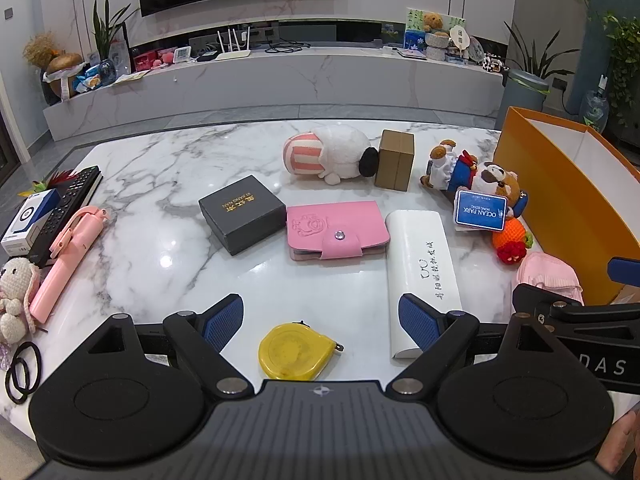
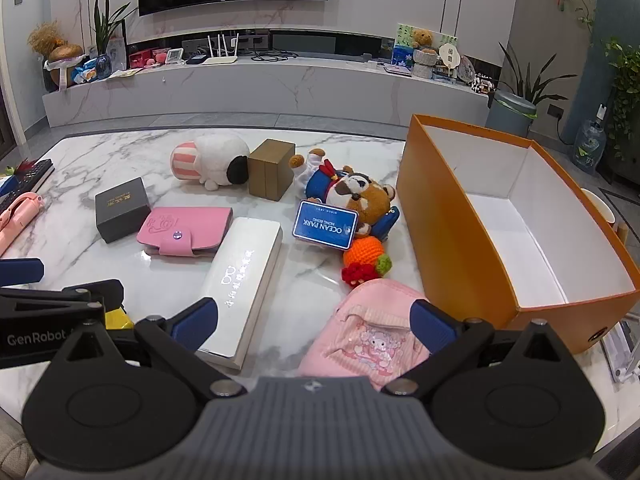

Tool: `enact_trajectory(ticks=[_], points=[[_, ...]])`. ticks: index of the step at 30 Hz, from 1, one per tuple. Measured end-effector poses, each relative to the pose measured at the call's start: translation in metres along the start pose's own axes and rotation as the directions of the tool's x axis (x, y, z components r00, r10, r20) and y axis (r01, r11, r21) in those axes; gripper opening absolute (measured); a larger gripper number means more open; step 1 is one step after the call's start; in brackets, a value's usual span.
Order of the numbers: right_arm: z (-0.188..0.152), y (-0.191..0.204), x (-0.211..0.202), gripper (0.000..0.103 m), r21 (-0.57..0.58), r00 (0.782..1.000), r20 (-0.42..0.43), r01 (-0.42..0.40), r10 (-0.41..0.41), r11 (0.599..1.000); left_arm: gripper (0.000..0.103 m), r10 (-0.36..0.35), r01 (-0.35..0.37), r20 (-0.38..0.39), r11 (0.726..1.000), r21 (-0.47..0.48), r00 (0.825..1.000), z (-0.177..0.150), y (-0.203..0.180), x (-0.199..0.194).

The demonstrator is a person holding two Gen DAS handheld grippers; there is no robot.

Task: Organize objects

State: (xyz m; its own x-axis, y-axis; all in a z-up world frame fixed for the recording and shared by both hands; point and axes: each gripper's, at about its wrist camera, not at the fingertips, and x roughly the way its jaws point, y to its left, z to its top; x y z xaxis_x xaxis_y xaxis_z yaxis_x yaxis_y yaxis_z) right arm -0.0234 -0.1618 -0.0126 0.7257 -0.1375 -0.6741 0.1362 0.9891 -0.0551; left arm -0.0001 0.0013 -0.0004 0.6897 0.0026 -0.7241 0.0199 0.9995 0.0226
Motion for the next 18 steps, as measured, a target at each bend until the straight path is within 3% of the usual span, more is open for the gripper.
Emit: enact_trajectory(ticks=[18], points=[[0.0028, 0.0034, 0.0002, 0.102, -0.015, 1.000, 0.003, 0.005, -0.005, 1.000, 0.102, -0.016, 0.016, -0.001, 1.000, 0.010, 1.000, -0.0007, 0.0013, 0.0005]])
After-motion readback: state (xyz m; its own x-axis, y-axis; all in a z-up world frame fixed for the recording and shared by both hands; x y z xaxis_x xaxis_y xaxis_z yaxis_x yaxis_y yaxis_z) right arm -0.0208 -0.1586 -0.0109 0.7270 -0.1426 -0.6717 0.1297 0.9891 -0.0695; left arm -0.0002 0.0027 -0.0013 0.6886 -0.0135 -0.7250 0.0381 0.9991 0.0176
